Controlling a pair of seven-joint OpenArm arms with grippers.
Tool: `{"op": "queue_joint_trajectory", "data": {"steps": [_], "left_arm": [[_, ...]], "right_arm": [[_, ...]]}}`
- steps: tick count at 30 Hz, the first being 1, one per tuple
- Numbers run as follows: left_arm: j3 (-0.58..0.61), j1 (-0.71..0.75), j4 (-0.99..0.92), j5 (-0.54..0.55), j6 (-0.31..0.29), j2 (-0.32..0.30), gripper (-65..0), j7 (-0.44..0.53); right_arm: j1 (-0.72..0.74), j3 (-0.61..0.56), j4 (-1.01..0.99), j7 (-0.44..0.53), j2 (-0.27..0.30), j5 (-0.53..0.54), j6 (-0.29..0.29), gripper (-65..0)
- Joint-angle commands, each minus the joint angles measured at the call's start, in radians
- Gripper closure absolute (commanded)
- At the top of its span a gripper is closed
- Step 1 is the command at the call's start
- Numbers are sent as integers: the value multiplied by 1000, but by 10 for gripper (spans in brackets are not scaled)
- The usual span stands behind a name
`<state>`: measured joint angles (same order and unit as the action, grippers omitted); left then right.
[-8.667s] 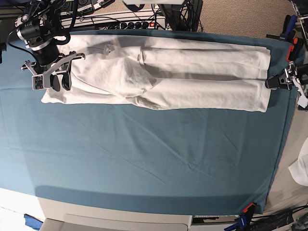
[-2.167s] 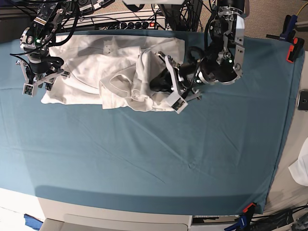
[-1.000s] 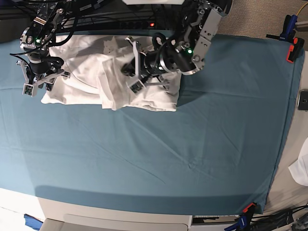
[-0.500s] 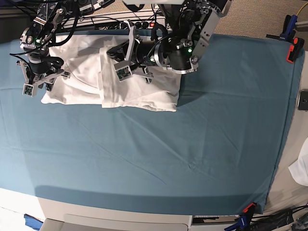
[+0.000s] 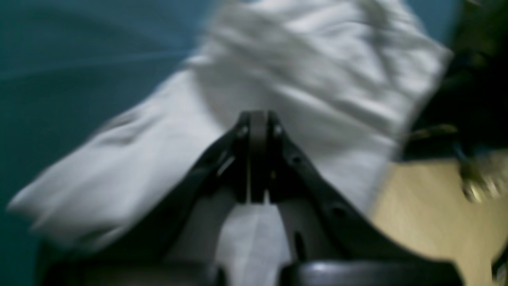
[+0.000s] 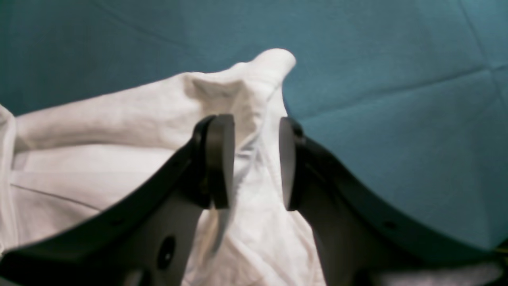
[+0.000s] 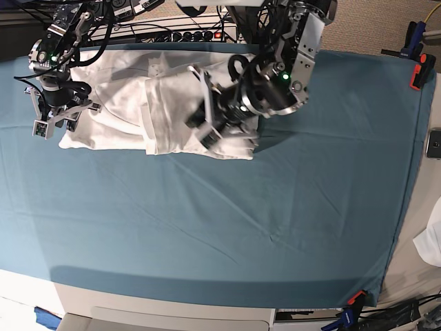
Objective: Fold the T-shirt properly
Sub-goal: 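Press and tuck the loose folded fabric with the left gripper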
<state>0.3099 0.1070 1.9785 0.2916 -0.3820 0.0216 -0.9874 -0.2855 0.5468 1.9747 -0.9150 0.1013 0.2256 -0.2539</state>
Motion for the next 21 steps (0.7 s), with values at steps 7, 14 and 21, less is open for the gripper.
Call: {"op": "queue_joint_trajectory", "data": {"steps": [7, 14, 21], "left_arm": [[35, -2, -56, -1, 27, 12, 0, 50], [116, -8, -123, -65, 65, 17, 0, 146], [200, -25, -274, -120, 103, 17, 0, 186]], "right_arm": [[6, 4, 14, 33, 15, 6, 4, -194], [6, 4, 14, 33, 15, 6, 3, -194], [6, 4, 14, 34, 15, 6, 4, -194]]}}
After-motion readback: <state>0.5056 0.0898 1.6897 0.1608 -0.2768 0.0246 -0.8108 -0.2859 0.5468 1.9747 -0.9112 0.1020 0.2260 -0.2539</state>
